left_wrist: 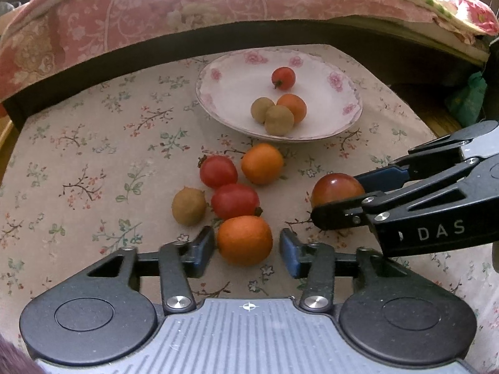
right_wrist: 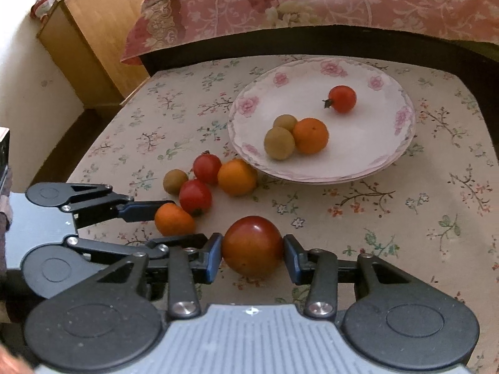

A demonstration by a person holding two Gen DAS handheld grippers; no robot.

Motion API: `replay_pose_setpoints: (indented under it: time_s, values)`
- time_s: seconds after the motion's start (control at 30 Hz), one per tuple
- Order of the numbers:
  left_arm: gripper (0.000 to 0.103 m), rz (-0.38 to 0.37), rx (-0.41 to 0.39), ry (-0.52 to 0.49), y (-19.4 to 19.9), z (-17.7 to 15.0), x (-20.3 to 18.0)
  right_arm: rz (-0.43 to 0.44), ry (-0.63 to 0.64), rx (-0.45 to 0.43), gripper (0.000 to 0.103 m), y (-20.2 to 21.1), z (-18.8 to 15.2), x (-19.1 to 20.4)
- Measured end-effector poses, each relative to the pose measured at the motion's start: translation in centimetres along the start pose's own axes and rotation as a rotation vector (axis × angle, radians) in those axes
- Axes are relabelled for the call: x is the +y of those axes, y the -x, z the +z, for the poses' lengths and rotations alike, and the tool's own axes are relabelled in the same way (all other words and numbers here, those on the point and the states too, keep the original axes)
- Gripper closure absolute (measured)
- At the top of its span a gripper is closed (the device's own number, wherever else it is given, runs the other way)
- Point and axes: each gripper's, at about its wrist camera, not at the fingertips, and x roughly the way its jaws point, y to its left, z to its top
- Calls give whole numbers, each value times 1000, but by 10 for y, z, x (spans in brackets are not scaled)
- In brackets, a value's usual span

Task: Organize fruits
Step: 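Grasp the large dark-red tomato with the right tool while the left tool grasps a tangerine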

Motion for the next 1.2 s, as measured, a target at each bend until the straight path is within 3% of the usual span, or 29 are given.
replay_pose_setpoints:
  time_s: [0.1,0.77,0.93,1.2]
  values:
    - [58,2,-3,9,0,1,2,-4,-6,-1,61,0,0,-3]
    - [59,-24,21,-40,20,-22,-17,-94,106,29,61,24,-36,19]
    - [58,-24,18,-51,18,-25,-18,-84,77,28,61,24,-35,15]
    - [47,-19,18,-61,17,-24,-19,-77,66,35,56,21,-36,12]
